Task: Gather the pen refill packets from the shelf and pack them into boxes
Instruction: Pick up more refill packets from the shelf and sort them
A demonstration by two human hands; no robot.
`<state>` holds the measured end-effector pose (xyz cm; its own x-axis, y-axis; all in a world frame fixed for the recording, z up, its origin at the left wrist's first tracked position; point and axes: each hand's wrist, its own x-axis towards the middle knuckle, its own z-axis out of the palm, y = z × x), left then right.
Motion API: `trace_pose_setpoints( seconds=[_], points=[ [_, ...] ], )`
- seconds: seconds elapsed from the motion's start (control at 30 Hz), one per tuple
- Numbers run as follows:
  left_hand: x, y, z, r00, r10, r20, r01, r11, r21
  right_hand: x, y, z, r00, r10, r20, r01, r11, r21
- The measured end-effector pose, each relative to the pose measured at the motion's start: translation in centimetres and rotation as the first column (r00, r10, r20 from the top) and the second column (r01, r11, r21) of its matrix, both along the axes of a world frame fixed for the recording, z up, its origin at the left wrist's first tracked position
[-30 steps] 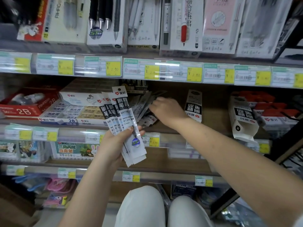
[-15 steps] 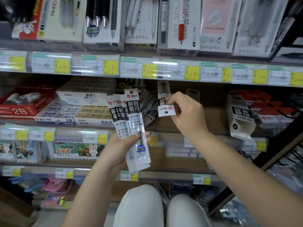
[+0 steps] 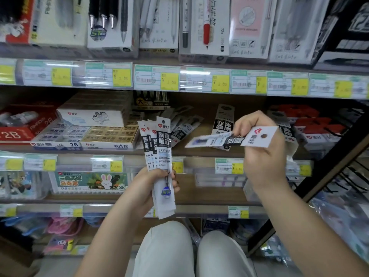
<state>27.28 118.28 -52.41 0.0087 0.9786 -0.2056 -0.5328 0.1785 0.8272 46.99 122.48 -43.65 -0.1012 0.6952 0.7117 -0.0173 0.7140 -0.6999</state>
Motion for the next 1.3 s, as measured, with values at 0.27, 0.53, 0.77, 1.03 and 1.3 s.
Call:
trace_pose_setpoints(
  seconds=[0.27,0.53,0.77,1.03,1.3],
  points=[
    [1.2,-0.2,0.1,0.998,-0.02,-0.057,0.019,0.999,-0.028,1.0,0.3,0.3,0.901,0.19,-0.391,-0.418,0.623,-0.661],
    [5.2,-0.3,-0.8,0.952,-0.3,-0.068,0.294,0.952,-0.085,-1.2,1.3,-2.8,0.713,0.215,-0.668,-0.7,0.287,-0.654],
    [5.7,-0.7,-0.8,0.945,-0.318,0.076,0.325,0.939,-0.113,-1.2,1.6,-3.6,0.677,0.188,-0.711,-0.729,0.302,-0.614],
    [5.4,-0.8,-1.2,0.943,-0.327,0.061,0.333,0.918,-0.216,-1.0,0.7,-3.9,0.987,0.047,0.151,0.046,0.826,-0.562],
    [5.8,-1.6,-0.1,0.943,-0.281,0.179,0.296,0.953,-0.064,-1.5,-0.2,-4.8,0.994,0.113,0.001,-0.085,0.754,-0.651]
  ],
)
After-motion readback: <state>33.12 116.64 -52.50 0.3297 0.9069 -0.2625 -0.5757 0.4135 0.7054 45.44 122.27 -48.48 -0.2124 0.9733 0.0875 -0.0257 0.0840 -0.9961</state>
